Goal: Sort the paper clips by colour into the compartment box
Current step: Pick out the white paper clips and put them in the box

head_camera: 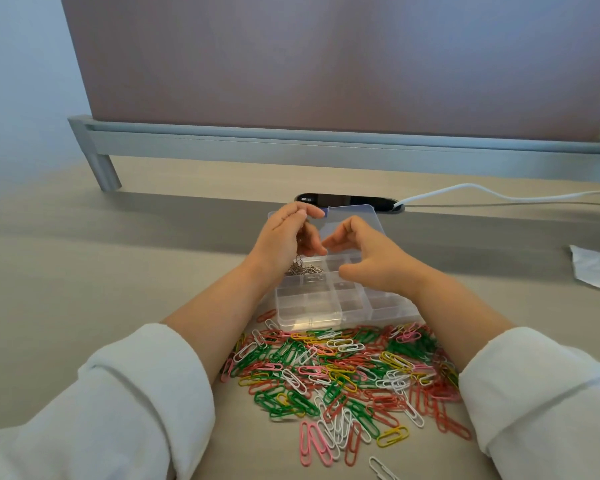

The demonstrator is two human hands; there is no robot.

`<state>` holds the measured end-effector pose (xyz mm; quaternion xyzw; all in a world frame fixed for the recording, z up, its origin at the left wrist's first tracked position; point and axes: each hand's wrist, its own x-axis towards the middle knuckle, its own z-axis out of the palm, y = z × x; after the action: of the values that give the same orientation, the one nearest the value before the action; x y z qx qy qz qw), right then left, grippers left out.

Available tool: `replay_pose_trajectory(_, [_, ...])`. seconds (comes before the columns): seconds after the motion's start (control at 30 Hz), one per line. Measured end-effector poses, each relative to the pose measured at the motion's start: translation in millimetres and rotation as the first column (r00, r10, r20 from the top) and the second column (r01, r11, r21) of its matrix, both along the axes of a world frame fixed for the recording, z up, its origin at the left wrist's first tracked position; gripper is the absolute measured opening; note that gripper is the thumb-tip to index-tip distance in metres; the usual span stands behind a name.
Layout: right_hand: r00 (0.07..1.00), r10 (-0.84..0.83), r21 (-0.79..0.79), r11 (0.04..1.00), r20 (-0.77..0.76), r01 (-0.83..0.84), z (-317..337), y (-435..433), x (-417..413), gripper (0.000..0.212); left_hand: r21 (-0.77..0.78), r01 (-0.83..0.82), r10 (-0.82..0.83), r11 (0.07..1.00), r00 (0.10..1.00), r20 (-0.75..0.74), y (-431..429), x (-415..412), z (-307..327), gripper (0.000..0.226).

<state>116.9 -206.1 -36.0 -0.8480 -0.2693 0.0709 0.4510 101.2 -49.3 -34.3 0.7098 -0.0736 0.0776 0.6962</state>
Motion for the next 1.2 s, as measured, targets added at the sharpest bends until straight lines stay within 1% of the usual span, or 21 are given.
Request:
replay_pose_trajectory(0.17, [1.000,0.007,0.004,1.000,-0.009,-0.007,1,1,0,0.032,0.004,-0.013,0.013,1.000,1.000,-0.002,3,-6,3,0.038])
replay_pose_trajectory(0.3, [1.000,0.008,-0.003,1.000,-0.003,-0.008,-1,0,0,0.031,0.013,0.016,-0.016,1.000,1.000,-0.009,7,-6,1,0.043])
replay_pose_trajectory(0.47, [1.000,-0.002,-0.018,1.000,0.018,0.003,0,0,-2,0.030,0.029,0.065,-0.064,0.997,0.997,-0.033,10,-8,0,0.038])
replay_pose_trajectory(0.67, [1.000,-0.008,-0.029,1.000,0.029,0.009,-1,0,-2,0.030,0.094,0.065,-0.063,0.993,0.998,-0.026,11,-12,3,0.032])
replay_pose_trajectory(0.87, [1.000,0.005,-0.020,1.000,0.028,-0.004,-1,0,-3,0.030,0.116,0.063,-0.061,0.991,0.998,-0.026,14,-14,3,0.035])
replay_pose_trajectory(0.97, [1.000,0.016,-0.004,1.000,0.025,-0.016,-2,0,-3,0.033,0.128,0.081,-0.077,0.988,0.996,-0.038,14,-15,4,0.036])
replay_pose_trajectory(1.07, [0.999,0.025,0.014,1.000,0.029,-0.026,-3,0,-3,0.035,0.120,0.065,-0.062,0.991,0.998,-0.029,15,-16,5,0.034])
replay_pose_trajectory(1.1, [0.999,0.027,0.017,0.999,0.031,-0.027,-3,0,-2,0.035,0.137,0.038,-0.036,0.990,0.999,-0.019,16,-17,6,0.033])
replay_pose_trajectory(1.13, [0.999,0.029,0.014,0.999,0.040,-0.029,-3,0,-2,0.035,0.201,-0.004,0.003,0.980,1.000,0.009,19,-18,5,0.031])
replay_pose_trajectory(1.17, [0.998,0.029,0.009,1.000,0.055,-0.030,-4,1,-2,0.034,0.322,-0.056,0.038,0.945,0.997,0.060,22,-19,4,0.030])
replay_pose_trajectory(1.2, [0.997,0.025,-0.003,1.000,0.076,-0.025,-4,1,-3,0.033,0.498,-0.107,0.051,0.861,0.991,0.125,27,-19,3,0.029])
